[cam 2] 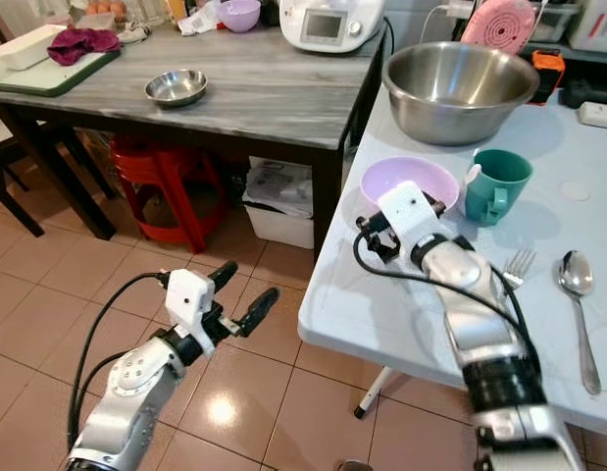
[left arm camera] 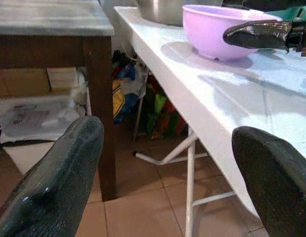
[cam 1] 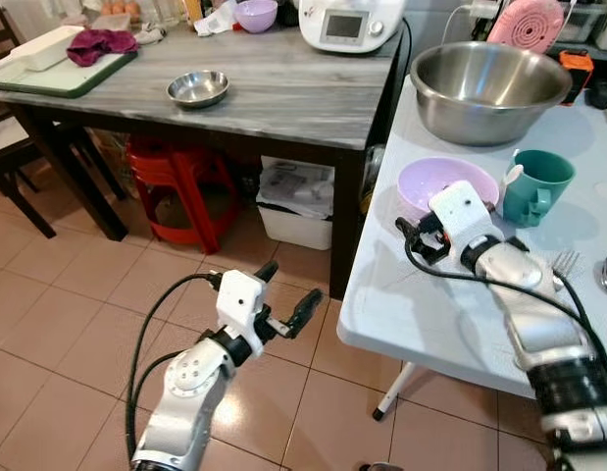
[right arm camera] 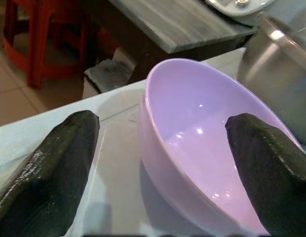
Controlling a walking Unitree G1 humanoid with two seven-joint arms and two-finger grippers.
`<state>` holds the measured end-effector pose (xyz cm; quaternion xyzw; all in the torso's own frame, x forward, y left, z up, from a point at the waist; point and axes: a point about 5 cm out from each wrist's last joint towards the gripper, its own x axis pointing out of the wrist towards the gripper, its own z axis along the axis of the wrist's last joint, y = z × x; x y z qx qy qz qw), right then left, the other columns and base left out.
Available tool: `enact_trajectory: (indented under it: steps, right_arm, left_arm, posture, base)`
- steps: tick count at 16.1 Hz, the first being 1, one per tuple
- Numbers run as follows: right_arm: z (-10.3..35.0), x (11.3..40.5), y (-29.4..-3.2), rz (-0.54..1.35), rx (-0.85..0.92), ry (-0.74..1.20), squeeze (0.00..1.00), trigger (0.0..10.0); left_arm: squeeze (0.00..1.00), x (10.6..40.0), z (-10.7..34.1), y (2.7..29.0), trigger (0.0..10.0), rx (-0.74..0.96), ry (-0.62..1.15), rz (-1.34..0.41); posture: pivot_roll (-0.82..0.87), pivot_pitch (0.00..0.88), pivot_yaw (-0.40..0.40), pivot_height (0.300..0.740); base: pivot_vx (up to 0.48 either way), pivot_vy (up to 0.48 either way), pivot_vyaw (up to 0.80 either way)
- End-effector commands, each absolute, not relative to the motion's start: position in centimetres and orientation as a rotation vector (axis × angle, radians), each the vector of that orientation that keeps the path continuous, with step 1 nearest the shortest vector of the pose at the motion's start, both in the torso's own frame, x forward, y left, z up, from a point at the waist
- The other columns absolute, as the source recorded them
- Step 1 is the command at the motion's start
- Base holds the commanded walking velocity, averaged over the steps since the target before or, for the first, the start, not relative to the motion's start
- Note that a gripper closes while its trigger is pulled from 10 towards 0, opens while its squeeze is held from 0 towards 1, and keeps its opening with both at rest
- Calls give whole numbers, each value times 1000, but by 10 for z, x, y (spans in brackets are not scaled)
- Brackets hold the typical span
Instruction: Setting the table
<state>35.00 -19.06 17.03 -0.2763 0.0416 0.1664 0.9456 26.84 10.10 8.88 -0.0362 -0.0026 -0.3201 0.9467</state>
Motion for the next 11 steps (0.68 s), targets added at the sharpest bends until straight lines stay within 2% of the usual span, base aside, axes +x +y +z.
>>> enact_trajectory:
  steps: [1,2,3,11]
  right_arm:
    - [169,355,-189,368,-596,116,0,10000]
    - [168,358,-192,362,-597,137,0,10000]
    - [168,362,-196,364,-616,150,0,0]
    - [175,376,-211,338,-663,167,0,0]
  left_arm:
    - [0,266,89,104,10000,-69,1,-653]
    - [0,266,89,102,10000,-71,2,-657]
    - [0,266,90,100,10000,-74,4,-660]
    - [0,264,98,94,10000,-127,-33,-748]
  posture:
    - [-231,148,76,740]
    - [-231,148,76,740]
    - [-229,150,79,740]
    - [-227,139,76,740]
  base:
    - [0,0,0]
    - [0,0,0]
    - [0,0,0]
    - [0,0,0]
